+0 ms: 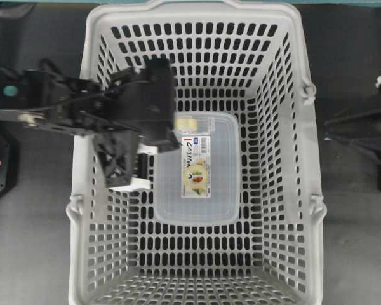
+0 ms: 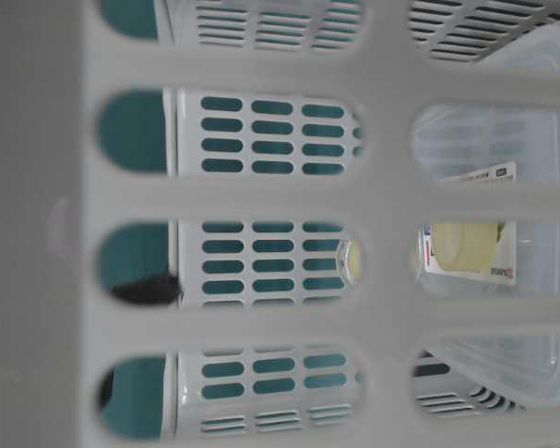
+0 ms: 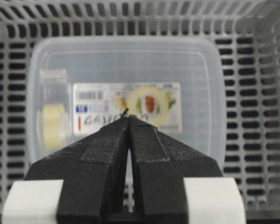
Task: Pick up the cellophane tape from the shopping basket with the left arm.
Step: 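Move the left gripper over the basket toward the tape roll, then lower the left gripper and close it around the clear tape roll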
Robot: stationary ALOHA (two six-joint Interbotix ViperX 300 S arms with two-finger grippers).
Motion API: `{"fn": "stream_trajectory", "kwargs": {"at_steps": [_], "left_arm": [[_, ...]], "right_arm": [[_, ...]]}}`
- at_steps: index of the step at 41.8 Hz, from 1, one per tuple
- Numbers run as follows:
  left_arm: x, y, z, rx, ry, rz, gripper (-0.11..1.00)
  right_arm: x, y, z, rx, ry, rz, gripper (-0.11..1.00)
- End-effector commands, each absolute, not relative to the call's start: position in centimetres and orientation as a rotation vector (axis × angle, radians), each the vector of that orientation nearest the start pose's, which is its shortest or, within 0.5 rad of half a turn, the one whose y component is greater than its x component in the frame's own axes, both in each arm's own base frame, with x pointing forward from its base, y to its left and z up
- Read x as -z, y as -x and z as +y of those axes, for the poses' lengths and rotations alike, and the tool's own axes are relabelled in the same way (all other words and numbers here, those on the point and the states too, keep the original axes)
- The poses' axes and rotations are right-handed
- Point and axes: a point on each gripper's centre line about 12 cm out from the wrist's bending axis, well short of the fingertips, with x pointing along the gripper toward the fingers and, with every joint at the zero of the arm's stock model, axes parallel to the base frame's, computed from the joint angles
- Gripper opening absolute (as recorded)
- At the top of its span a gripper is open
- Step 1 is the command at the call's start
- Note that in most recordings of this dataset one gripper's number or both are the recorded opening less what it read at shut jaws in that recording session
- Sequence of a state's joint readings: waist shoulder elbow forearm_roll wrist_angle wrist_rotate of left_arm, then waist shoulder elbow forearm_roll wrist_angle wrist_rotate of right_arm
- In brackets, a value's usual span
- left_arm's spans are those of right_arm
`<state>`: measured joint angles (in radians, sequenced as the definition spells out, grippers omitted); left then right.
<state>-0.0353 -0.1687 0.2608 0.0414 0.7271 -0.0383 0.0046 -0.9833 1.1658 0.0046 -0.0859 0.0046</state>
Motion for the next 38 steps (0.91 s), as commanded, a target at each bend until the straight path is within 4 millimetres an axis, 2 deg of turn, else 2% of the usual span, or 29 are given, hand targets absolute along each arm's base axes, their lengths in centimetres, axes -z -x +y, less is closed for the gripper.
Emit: {"fn": "stream_trajectory", "kwargs": {"at_steps": [1, 3, 4, 7, 10, 12, 16, 17, 19, 24, 26, 38], "left_arm": [[-33.0, -39.9, -1.6, 0.019, -0.034, 0.793, 0.00], [-32.6, -40.2, -1.7, 0.023, -0.038, 0.813, 0.00], [-32.5, -40.4, -1.7, 0.022, -0.038, 0.823, 0.00], [-32.0, -40.7, -1.9, 0.024, -0.041, 0.859, 0.01], [-31.7, -40.9, -1.9, 0.023, -0.039, 0.885, 0.06], [-31.6, -41.2, -1.9, 0.018, -0.033, 0.899, 0.14], [-31.1, -41.9, -2.1, 0.020, -0.036, 0.925, 0.41], [-30.8, -42.1, -2.1, 0.021, -0.037, 0.934, 0.52], [-30.4, -42.4, -2.1, 0.019, -0.036, 0.954, 0.64], [-29.1, -43.2, -2.3, 0.019, -0.040, 1.023, 0.88], [-28.3, -43.6, -2.5, 0.023, -0.044, 1.051, 0.91], [-24.5, -45.5, -3.4, 0.036, -0.058, 1.139, 0.90]], "right_arm": [[-28.7, -19.8, 0.1, -0.002, -0.015, 0.066, 0.43], [-28.8, -19.7, 0.1, -0.002, -0.012, 0.057, 0.55], [-29.0, -19.7, 0.1, -0.002, -0.014, 0.046, 0.65], [-29.2, -19.7, 0.0, -0.002, -0.014, 0.035, 0.77], [-29.2, -19.6, 0.0, -0.002, -0.014, 0.032, 0.81], [-29.1, -19.5, 0.0, -0.002, -0.014, 0.032, 0.80], [-29.1, -19.5, 0.0, -0.002, -0.015, 0.031, 0.78], [-29.1, -19.5, 0.0, -0.002, -0.015, 0.031, 0.78], [-29.1, -19.5, 0.0, -0.002, -0.017, 0.029, 0.78], [-29.1, -19.5, 0.0, -0.002, -0.015, 0.028, 0.78], [-29.1, -19.5, 0.0, -0.002, -0.017, 0.029, 0.78], [-29.1, -19.5, 0.1, -0.005, -0.017, 0.023, 0.78]]}}
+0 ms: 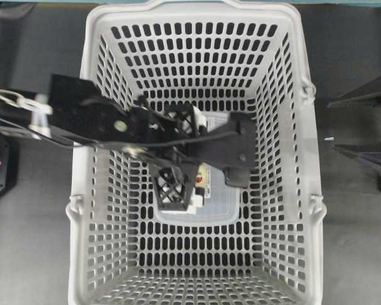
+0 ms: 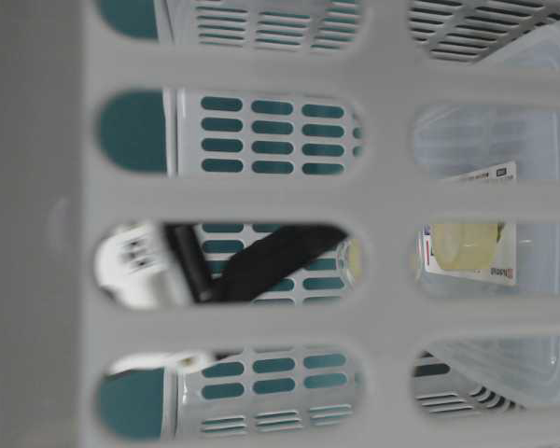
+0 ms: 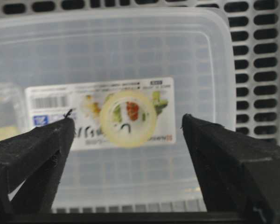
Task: Pick up the cellophane tape from the shopping basket with the left arm.
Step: 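Lower the left gripper and close it around the clear tape roll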
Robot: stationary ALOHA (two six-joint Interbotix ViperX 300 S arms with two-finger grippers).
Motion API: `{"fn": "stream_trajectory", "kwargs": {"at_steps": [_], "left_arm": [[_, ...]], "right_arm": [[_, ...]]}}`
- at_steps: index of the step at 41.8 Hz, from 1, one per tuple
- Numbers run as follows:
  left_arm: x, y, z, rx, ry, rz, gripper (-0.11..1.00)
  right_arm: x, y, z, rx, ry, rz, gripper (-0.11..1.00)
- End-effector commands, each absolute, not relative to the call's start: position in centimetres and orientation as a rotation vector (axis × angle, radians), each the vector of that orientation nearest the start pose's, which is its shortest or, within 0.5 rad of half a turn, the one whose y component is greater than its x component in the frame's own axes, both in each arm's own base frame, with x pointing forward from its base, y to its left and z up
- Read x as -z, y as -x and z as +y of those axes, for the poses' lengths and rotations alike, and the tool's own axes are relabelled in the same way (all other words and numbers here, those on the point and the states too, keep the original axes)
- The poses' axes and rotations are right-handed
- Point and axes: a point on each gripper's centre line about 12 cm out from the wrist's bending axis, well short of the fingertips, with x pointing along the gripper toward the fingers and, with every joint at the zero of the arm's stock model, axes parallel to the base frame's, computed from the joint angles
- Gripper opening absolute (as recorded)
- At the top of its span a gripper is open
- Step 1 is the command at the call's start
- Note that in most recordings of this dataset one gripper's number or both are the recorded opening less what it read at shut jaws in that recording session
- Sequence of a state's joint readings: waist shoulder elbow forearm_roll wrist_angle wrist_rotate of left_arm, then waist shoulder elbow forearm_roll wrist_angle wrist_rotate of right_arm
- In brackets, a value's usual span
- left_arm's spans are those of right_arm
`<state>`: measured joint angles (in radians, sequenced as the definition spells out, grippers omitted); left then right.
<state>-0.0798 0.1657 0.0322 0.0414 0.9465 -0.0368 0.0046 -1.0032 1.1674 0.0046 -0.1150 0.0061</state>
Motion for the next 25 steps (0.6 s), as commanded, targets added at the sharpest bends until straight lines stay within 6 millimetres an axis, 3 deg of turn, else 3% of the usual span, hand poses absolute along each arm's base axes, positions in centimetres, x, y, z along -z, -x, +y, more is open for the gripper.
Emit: {"fn": "stream_trajectory", "kwargs": {"at_steps": [1, 17, 25], "left_arm": [[-24.3, -45.6, -3.4, 0.036, -0.058, 1.144, 0.90], [-20.8, -45.8, -3.2, 0.036, -0.067, 1.222, 0.90], [-20.0, -45.7, -3.2, 0.036, -0.069, 1.239, 0.90]], "right_arm": [[-29.2, -19.5, 0.1, -0.005, -0.017, 0.020, 0.78], [-28.9, -19.4, 0.1, -0.006, -0.015, 0.023, 0.78], [-28.9, -19.4, 0.1, -0.006, -0.017, 0.023, 0.78]]}}
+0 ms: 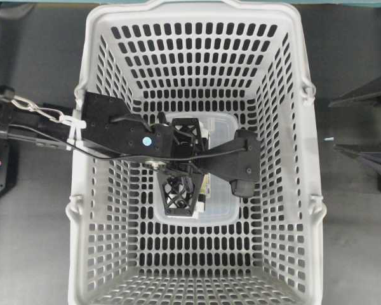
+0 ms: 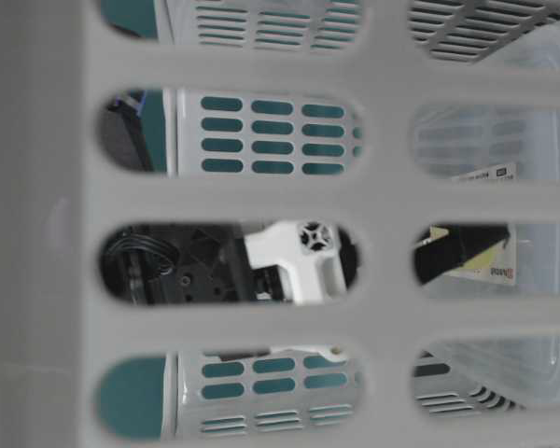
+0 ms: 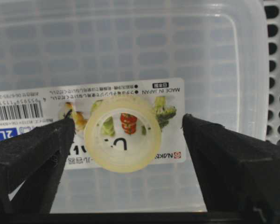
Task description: Pick up the cellophane tape from the shopping basket with the left arm.
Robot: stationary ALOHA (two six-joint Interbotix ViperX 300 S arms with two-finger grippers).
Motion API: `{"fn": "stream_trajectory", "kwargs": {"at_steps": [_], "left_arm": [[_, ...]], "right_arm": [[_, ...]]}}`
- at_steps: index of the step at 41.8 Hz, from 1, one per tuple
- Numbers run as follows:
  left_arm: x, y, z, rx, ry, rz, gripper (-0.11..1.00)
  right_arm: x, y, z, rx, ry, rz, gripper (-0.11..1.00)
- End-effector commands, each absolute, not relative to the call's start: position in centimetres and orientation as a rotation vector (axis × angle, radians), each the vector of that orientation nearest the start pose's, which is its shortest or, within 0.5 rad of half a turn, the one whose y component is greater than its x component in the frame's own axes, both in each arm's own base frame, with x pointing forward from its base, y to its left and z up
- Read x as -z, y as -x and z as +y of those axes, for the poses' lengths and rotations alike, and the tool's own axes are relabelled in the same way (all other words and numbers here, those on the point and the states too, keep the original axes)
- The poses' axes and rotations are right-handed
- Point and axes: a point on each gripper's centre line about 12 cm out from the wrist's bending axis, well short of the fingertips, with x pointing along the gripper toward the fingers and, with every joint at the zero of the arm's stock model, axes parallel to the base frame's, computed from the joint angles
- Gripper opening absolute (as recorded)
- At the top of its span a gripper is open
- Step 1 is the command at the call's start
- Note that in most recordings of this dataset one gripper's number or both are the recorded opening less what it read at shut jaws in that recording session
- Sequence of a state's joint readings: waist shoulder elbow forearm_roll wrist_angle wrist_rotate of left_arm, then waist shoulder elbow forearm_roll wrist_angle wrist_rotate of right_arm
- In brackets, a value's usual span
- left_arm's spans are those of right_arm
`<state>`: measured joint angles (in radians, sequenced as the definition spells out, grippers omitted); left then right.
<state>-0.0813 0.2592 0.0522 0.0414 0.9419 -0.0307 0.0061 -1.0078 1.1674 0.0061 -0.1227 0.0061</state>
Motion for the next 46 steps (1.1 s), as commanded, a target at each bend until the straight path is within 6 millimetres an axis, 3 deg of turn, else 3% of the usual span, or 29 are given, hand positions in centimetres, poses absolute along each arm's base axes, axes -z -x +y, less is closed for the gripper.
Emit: {"fn": "stream_trajectory", "kwargs": {"at_steps": [1, 12, 15, 20, 25, 37, 46], "left_arm": [[-19.9, -45.6, -3.2, 0.037, -0.069, 1.240, 0.90], [-19.9, -45.7, -3.2, 0.040, -0.072, 1.219, 0.86], [-19.9, -45.7, -3.2, 0.040, -0.072, 1.217, 0.78], [-20.0, -45.7, -3.3, 0.043, -0.075, 1.214, 0.50], [-20.9, -45.8, -3.4, 0.044, -0.073, 1.197, 0.50], [-27.8, -45.7, -3.3, 0.038, -0.066, 1.122, 0.50], [-35.1, -45.0, -3.2, 0.026, -0.057, 1.134, 0.50]], "right_arm": [[-28.8, -19.4, 0.1, -0.006, -0.015, 0.025, 0.78], [-28.9, -19.3, 0.1, -0.006, -0.015, 0.023, 0.78], [-28.8, -19.4, 0.1, -0.006, -0.017, 0.025, 0.78], [-28.8, -19.4, 0.1, -0.006, -0.017, 0.025, 0.78], [-28.8, -19.4, 0.1, -0.006, -0.017, 0.025, 0.78], [-28.9, -19.3, 0.1, -0.006, -0.015, 0.023, 0.78], [-29.0, -19.2, 0.2, -0.008, -0.015, 0.015, 0.78]]}}
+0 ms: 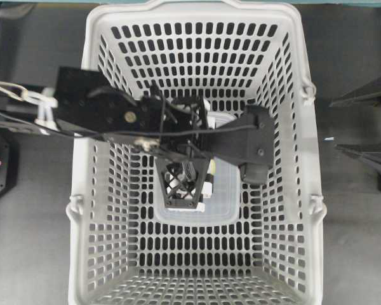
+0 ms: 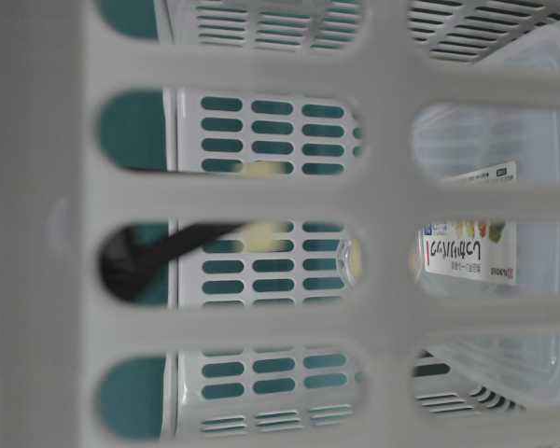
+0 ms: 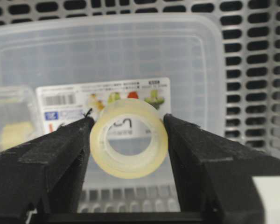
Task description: Pick up the cellophane tape from the shopping basket with the left arm.
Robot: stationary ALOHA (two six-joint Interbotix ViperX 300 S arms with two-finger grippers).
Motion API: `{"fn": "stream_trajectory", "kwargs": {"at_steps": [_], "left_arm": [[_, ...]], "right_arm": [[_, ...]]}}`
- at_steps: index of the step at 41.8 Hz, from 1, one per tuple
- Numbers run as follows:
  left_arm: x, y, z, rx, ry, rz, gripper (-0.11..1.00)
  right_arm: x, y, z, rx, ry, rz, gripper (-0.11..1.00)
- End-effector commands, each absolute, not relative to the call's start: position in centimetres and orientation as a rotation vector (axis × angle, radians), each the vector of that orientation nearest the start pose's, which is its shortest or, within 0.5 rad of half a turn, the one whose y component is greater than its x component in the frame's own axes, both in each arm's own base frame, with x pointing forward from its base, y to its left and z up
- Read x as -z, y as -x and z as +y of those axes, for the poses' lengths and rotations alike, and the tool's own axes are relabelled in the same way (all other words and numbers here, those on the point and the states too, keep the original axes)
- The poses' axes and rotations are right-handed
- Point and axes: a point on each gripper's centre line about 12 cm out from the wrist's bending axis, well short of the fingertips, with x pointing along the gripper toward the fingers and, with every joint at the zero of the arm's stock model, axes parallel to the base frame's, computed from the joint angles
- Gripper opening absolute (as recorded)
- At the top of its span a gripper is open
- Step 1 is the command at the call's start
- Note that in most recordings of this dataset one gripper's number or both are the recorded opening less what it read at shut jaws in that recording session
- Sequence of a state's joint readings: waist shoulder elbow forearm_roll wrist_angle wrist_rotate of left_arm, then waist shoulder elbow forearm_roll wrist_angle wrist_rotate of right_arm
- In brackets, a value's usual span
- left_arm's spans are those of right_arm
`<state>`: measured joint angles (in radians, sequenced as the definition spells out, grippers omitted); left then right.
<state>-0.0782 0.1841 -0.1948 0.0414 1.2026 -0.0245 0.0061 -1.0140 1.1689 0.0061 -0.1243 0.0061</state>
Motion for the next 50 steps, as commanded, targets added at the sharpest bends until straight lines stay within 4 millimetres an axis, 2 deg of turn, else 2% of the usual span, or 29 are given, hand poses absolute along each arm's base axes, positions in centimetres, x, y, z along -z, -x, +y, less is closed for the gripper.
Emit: {"fn": "stream_trajectory", "kwargs": {"at_steps": [1, 6, 26, 50], "left_arm": [[-36.1, -44.8, -3.1, 0.024, -0.055, 1.131, 0.50], [-38.7, -44.5, -3.0, 0.019, -0.051, 1.125, 0.50], [-37.2, -44.6, -2.8, 0.008, -0.035, 1.127, 0.50], [-36.6, -44.4, -2.9, 0.010, -0.037, 1.136, 0.50]], "right_arm": [[-29.0, -19.2, 0.2, -0.008, -0.017, 0.015, 0.78], [-29.0, -19.1, 0.1, -0.007, -0.015, 0.014, 0.78], [-29.1, -19.1, 0.2, -0.008, -0.015, 0.009, 0.78], [-29.3, -19.0, 0.2, -0.008, -0.026, -0.006, 0.78]]}}
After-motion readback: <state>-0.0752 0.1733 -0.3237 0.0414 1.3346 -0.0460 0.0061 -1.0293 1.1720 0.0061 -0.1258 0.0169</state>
